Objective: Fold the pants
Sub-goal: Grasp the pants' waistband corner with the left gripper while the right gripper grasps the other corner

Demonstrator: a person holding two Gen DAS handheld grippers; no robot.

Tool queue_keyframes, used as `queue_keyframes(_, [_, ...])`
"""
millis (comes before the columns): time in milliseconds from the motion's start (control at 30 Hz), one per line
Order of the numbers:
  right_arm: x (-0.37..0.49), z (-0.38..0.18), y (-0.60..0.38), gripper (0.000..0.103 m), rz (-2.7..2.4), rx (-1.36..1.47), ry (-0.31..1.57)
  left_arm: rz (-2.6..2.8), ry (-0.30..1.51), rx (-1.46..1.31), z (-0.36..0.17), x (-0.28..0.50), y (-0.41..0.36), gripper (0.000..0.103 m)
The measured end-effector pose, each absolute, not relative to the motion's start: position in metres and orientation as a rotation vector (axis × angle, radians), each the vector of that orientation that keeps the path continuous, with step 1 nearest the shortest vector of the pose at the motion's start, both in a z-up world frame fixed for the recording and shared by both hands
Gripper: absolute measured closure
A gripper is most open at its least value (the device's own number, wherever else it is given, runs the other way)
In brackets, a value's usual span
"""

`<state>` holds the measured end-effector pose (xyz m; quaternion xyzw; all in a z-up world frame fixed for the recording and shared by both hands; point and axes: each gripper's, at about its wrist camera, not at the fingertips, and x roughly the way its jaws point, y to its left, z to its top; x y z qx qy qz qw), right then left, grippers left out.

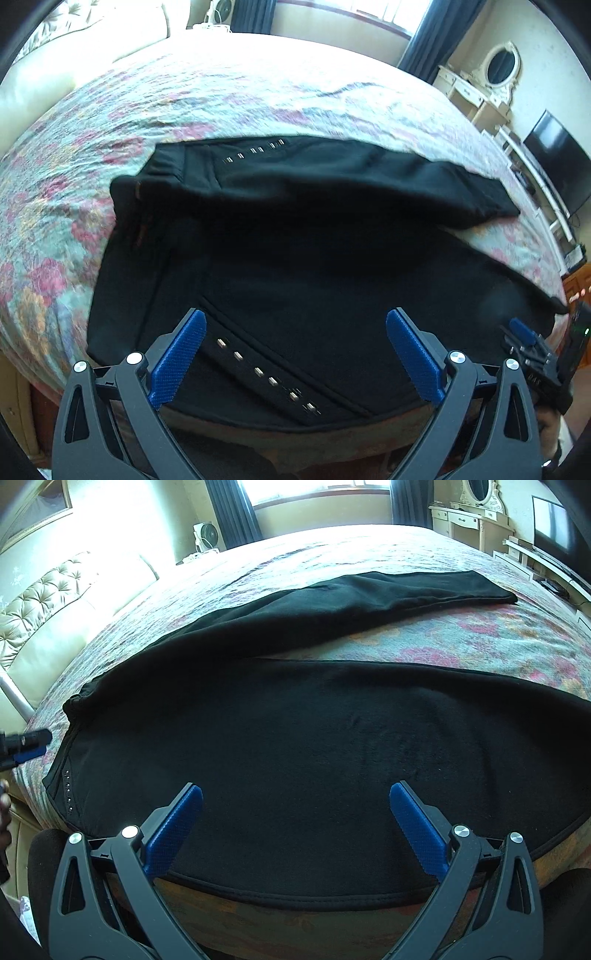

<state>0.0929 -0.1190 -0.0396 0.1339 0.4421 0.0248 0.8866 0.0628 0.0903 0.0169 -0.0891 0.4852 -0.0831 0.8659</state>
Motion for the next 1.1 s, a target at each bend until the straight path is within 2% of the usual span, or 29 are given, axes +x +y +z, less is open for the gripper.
queue_keyframes(167, [0.105,-0.036,-0.104,0.002,0.098,0.279,0.924,-0.152,0.946,-0.363,0.034,0.127,0.189,0.006])
queue_keyframes(367, [0.121,-0.04,-0.09,0.002,0.128,0.258,0.96,-0.247,1.068,-0.639,-0.015,0.211,0.271,0.006])
queue_keyframes(533, [0.132,-0.045,-0.087,0.002,0.124,0.261,0.989,-0.254,1.132,-0.66,-0.052,0.25,0.284,0.006])
queue_keyframes(867, [0.16,-0.04,-0.085,0.002,0.27,0.347,1.008,-0.5,1.116,-0.712,-0.054,0.263,0.248,0.007])
queue_keyframes(900, [0.167,-0.037,-0.087,0.002,0.302,0.356,1.0,-0.506,1.113,-0.726,-0.057,0.267,0.249,0.021])
queue_keyframes(933, [0.174,-0.032,-0.088,0.002,0.332,0.361,0.993,-0.513,1.126,-0.743,-0.061,0.27,0.249,0.062])
queue_keyframes(967, [0.184,-0.028,-0.09,0.002,0.374,0.364,0.981,-0.502,1.163,-0.761,-0.068,0.272,0.248,0.073])
queue_keyframes(1100, [0.247,-0.006,-0.107,0.002,0.498,0.288,0.926,-0.474,1.213,-0.734,-0.08,0.281,0.242,0.072])
